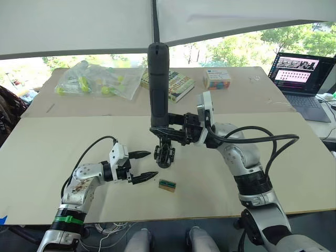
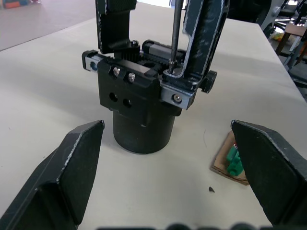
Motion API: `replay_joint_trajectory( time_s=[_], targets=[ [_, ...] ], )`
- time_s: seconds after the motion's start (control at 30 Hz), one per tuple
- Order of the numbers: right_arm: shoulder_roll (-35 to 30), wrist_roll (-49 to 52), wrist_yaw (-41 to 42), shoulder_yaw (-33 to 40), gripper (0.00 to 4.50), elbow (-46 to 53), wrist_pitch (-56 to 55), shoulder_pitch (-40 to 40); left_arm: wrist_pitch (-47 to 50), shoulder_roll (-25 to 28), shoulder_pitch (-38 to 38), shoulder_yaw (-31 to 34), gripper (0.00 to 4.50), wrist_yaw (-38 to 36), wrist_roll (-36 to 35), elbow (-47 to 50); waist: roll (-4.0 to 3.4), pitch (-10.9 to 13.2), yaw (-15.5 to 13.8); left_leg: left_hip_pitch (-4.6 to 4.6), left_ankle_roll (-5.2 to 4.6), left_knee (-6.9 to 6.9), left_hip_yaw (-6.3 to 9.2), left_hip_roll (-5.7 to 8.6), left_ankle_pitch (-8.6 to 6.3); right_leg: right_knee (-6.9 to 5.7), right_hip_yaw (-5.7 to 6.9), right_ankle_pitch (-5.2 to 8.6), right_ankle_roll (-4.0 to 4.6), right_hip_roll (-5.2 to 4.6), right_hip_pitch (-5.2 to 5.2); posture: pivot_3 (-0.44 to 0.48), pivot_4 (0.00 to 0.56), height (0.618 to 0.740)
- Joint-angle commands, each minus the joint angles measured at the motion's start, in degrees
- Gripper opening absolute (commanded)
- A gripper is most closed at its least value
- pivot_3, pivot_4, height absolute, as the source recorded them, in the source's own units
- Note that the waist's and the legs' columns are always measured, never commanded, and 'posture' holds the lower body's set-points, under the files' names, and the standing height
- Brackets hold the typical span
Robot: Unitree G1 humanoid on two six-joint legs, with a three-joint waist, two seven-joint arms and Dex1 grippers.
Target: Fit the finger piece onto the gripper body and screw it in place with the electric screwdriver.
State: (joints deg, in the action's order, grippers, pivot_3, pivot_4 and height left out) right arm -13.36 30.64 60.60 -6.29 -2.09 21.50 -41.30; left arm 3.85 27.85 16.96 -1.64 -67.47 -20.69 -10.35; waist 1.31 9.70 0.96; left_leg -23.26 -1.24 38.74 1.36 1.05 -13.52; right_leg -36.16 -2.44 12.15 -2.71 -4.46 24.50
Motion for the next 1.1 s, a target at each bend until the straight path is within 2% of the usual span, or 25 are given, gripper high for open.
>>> replay_joint_trajectory(
  time_s=[0.03, 0.57, 1.1],
  targets=[
    [0.6, 0.7, -0.1, 0.7, 1.91, 1.8, -1.3, -0.9, -2.1, -0.7, 1.8, -0.4, 4.5, 0.3, 0.8, -1.3, 0.0, 0.0, 0.0, 0.0, 0.0, 0.0, 0.0, 0.0, 0.0, 0.0, 0.0, 0.0, 0.0, 0.0, -0.01, 0.0, 0.15, 0.74],
    [1.1, 0.2, -0.2, 0.7, 1.91, 1.5, -1.6, -1.1, -2.7, -4.7, 8.1, -3.6, 4.5, 1.7, 3.9, -7.6, 0.0, 0.0, 0.0, -0.01, 0.0, 0.0, -0.01, 0.01, 0.0, -0.01, 0.0, 0.0, -0.01, 0.02, 0.0, 0.0, 0.15, 0.74],
    [1.0, 0.1, -0.8, 0.8, 1.91, 2.3, -1.4, -0.6, -4.6, -6.1, 13.5, -6.2, 4.5, -0.7, 6.8, -15.4, 0.01, 0.0, 0.1, -0.01, -0.01, 0.01, -0.01, 0.04, 0.0, -0.01, 0.01, -0.01, -0.02, 0.04, -0.02, 0.0, 0.15, 0.74]
  ],
)
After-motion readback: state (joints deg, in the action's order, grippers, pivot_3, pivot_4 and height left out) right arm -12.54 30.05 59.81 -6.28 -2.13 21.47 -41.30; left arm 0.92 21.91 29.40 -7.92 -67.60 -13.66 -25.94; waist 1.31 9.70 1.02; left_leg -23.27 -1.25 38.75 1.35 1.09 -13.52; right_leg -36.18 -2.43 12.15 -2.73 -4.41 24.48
